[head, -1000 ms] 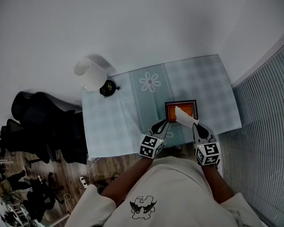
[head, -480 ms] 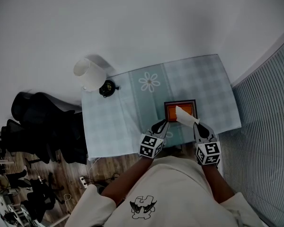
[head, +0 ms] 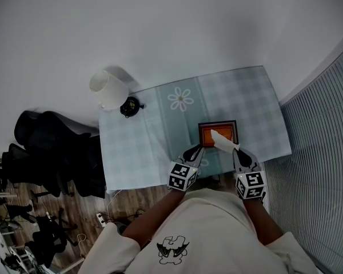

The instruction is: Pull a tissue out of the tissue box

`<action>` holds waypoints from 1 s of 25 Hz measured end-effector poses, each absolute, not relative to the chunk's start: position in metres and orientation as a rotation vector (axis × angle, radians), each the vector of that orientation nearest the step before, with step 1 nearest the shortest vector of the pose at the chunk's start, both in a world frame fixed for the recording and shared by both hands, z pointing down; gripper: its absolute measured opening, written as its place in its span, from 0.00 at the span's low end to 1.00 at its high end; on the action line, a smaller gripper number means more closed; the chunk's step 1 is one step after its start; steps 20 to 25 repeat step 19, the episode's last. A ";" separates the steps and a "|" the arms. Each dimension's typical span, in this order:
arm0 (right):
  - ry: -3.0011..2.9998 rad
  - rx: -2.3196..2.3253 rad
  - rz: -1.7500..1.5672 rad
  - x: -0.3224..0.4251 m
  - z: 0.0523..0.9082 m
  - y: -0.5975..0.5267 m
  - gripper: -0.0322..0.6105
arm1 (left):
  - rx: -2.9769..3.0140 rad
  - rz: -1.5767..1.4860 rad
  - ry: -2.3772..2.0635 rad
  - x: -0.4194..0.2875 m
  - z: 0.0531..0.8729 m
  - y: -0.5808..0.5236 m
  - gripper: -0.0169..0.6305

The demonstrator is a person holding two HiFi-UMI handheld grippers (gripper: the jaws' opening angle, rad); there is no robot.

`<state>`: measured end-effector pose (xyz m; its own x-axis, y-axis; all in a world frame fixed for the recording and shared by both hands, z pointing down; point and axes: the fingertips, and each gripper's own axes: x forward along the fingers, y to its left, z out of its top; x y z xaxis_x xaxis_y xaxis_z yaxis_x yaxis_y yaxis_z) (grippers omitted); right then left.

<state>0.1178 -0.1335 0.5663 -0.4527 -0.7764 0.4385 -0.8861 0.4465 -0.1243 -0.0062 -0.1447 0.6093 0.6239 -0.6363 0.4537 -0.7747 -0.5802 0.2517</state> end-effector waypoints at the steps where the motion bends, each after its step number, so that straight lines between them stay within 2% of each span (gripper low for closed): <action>1: -2.386 1.418 0.485 0.117 0.566 -0.134 0.07 | 2.420 0.442 -1.118 -0.006 0.609 -0.145 0.10; 25: -2.387 1.413 0.484 0.117 0.566 -0.134 0.07 | 2.408 0.449 -1.118 -0.009 0.612 -0.143 0.10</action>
